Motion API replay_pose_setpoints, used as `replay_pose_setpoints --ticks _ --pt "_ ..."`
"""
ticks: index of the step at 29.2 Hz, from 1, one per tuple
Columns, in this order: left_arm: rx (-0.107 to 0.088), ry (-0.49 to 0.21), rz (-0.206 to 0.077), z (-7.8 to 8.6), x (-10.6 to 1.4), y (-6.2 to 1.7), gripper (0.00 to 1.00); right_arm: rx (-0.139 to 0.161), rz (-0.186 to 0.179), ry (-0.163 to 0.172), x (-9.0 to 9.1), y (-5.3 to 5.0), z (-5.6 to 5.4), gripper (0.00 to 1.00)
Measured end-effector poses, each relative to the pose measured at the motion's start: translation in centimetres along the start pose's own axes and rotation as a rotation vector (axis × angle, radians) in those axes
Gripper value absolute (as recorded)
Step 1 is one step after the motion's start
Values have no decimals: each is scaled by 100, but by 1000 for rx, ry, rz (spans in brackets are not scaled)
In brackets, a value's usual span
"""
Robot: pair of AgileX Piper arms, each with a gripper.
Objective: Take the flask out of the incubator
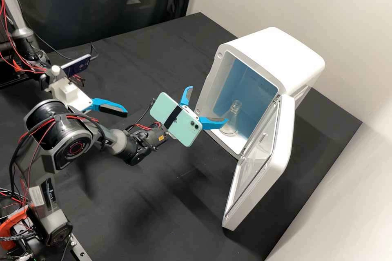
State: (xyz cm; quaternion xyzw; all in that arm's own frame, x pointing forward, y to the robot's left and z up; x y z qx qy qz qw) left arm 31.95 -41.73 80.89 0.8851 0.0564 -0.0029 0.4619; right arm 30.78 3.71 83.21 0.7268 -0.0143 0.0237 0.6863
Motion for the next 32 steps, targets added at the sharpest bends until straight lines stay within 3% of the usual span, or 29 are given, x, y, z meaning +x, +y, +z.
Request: replay_pose_setpoints --ticks 2,5,20,28,32 --pt "0 9 -22 -34 20 -69 100 0 0 0 0 0 0 100" --pt "3 28 -37 -118 31 -110 100 0 0 0 0 0 0 100" --pt "-27 206 -12 -689 -71 -33 100 0 0 0 0 0 0 100" --pt "-50 252 14 -806 -194 28 100 0 0 0 0 0 0 100" --pt "-42 256 29 -846 -242 60 100 0 0 0 0 0 0 100"
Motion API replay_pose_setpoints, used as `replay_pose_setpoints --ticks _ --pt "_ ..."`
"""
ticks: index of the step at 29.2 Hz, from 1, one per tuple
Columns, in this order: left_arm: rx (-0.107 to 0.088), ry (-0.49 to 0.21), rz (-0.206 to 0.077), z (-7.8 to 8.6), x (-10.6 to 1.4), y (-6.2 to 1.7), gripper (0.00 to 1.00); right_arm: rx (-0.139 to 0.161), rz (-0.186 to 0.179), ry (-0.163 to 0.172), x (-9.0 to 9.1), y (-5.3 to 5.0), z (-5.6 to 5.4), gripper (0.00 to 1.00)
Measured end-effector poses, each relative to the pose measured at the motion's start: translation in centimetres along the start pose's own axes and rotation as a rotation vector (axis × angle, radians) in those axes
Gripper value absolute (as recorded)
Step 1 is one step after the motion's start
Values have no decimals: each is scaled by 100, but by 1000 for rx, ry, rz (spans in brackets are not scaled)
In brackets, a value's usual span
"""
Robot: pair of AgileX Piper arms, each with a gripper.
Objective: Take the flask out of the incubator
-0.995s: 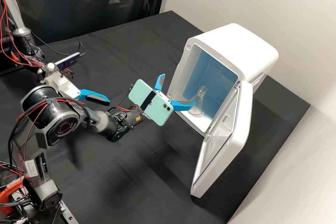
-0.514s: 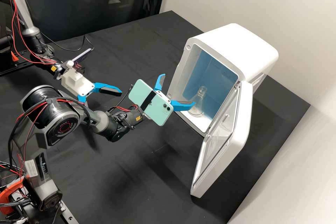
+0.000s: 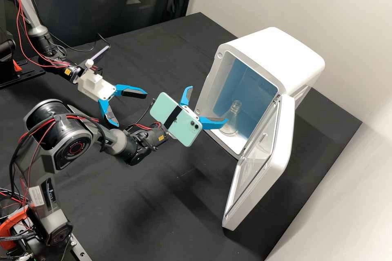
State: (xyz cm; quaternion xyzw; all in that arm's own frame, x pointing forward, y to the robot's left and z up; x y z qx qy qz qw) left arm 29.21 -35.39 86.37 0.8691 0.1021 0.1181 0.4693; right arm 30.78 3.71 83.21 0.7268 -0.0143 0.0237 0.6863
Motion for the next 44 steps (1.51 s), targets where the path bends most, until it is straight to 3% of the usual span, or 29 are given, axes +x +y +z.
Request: replay_pose_setpoints --ticks 6,20,25,34,44 --pt "-5 6 22 -52 -10 43 100 0 0 0 0 0 0 100" --pt "-6 5 22 -60 -11 44 100 4 2 2 0 2 -2 100" --pt "-1 -1 21 -58 -11 44 100 8 10 -9 75 -20 26 100" --pt "3 11 24 -116 -18 57 100 -72 3 5 298 -153 17 100" --pt "4 9 33 -110 -26 84 100 -95 16 -30 460 -254 68 100"
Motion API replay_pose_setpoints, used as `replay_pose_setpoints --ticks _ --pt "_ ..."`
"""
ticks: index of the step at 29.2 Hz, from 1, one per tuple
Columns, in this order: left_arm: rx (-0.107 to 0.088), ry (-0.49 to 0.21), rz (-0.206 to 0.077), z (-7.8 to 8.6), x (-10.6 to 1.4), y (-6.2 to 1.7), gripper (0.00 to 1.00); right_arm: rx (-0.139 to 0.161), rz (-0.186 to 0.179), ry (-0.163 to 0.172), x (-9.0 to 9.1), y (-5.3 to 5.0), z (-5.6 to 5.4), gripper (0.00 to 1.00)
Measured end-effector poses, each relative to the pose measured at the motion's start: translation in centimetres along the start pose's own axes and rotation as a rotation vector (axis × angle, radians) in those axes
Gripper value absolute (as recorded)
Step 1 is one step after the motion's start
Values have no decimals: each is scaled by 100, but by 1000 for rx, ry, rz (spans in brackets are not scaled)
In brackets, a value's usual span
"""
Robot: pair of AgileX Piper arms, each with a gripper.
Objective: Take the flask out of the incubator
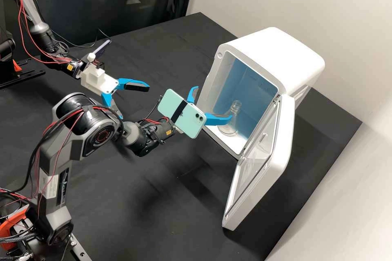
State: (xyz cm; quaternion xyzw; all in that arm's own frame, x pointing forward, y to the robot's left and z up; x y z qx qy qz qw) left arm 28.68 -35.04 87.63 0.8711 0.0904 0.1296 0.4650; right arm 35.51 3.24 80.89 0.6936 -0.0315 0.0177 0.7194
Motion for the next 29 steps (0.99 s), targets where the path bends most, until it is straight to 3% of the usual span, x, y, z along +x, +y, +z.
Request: replay_pose_setpoints --ticks 3,10,26,29 --pt "0 1 1 -6 0 2 100 -15 1 -12 70 -40 37 100" --pt "3 -2 0 -2 0 1 100 -9 5 -38 199 -92 123 100" --pt "3 -1 0 -7 -1 2 100 -67 18 -93 436 -187 329 100" --pt "3 -1 0 -7 -1 2 100 -66 19 -108 469 -220 370 100"
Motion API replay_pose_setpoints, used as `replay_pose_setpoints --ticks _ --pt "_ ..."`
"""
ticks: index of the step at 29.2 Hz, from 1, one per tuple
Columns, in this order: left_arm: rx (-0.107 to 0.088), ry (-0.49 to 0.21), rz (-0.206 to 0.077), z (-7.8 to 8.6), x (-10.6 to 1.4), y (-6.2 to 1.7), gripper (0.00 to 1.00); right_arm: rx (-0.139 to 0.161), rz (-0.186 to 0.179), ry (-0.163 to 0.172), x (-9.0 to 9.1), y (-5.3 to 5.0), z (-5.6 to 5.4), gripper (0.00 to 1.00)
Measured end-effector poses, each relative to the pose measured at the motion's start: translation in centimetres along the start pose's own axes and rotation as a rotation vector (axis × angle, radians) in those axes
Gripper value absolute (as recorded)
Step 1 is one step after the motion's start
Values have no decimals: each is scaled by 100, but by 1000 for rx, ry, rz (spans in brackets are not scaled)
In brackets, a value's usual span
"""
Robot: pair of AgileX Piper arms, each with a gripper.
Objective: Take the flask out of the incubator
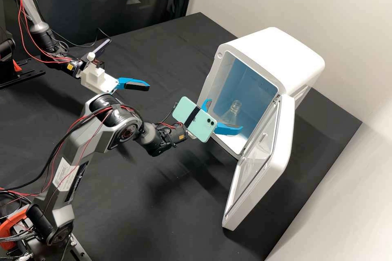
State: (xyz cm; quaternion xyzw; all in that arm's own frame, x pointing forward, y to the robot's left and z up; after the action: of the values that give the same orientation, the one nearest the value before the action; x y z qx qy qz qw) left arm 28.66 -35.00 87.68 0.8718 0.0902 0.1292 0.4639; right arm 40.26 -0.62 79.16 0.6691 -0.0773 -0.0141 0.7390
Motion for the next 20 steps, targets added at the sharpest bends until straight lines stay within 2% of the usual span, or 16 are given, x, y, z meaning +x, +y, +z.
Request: replay_pose_setpoints --ticks 5,10,12,14,17,20 --pt "0 1 0 -2 0 0 100 2 5 -11 50 0 2 100" --pt "0 2 0 -7 -1 1 100 -17 15 -27 132 -59 -4 100" --pt "0 2 0 -7 -1 1 100 -21 6 -27 171 -109 -15 100" --pt "0 2 0 -7 -1 1 100 -41 -14 -27 215 -167 -34 100" --pt "0 2 0 -7 -1 1 100 -51 -31 -34 267 -193 -51 100" --pt "0 2 0 -7 -1 1 100 -51 -29 -37 332 -200 -81 100"
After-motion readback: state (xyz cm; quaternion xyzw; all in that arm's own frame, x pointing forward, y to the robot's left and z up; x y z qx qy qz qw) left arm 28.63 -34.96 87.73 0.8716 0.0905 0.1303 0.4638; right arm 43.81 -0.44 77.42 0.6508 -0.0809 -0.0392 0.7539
